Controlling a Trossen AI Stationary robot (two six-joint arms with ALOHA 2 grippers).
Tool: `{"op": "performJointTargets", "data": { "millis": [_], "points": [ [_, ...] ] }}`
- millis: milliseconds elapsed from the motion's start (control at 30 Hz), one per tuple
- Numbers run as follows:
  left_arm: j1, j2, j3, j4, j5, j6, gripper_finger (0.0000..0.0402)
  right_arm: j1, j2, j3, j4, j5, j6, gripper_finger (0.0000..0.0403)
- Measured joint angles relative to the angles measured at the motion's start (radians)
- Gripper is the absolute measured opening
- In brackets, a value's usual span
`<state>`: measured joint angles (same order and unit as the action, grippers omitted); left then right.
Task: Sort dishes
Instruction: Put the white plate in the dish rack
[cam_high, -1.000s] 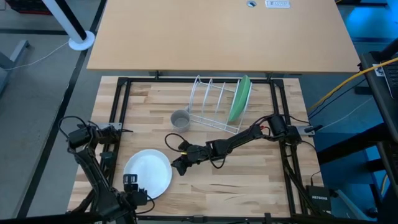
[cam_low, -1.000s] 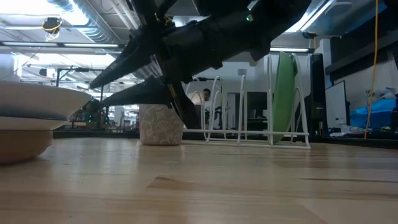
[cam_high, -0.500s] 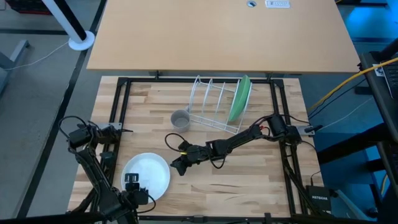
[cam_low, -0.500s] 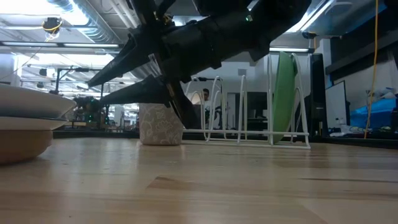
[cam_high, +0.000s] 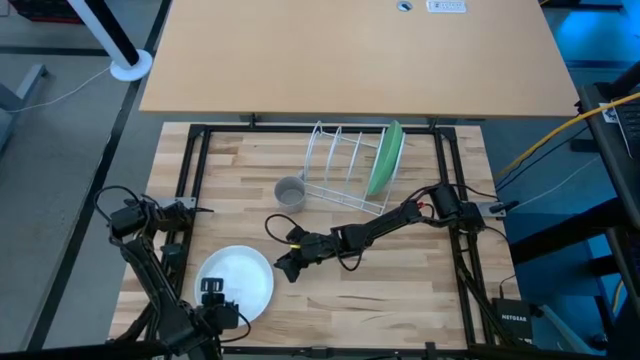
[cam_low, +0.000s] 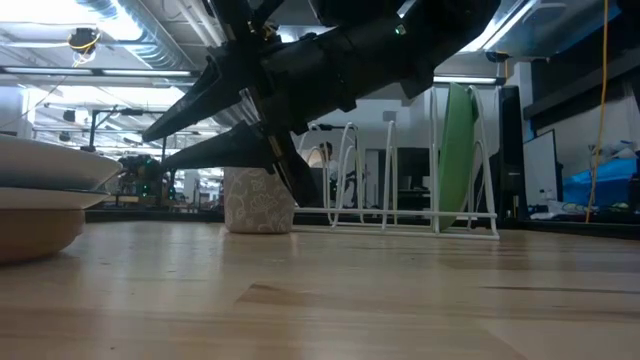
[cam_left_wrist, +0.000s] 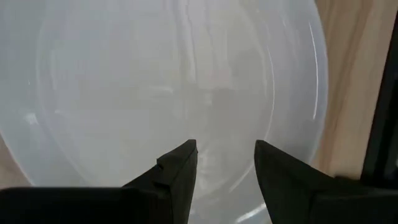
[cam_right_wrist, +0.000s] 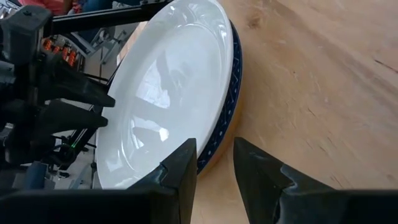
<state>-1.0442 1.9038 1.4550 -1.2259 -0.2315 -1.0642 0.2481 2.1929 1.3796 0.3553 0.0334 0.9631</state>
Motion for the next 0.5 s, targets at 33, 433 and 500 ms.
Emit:
{"op": "performJointTargets", "data": {
  "millis": [33, 433, 500],
  "points": [
    [0.0, 0.0, 0.006, -0.002, 0.019, -0.001, 0.0153, -0.001, 0.0, 0.0, -0.001, 0.0, 0.0, 0.0111],
    [-0.027, -0.001, 0.036, 0.063, 0.143, -0.001, 0.0153, 0.0, 0.0, 0.0, -0.022, 0.0, 0.001, 0.0111],
    [-0.031, 0.0, 0.018, 0.057, 0.142, -0.002, 0.0153, 0.0, 0.0, 0.0, -0.022, -0.003, 0.001, 0.0111]
  ]
}}
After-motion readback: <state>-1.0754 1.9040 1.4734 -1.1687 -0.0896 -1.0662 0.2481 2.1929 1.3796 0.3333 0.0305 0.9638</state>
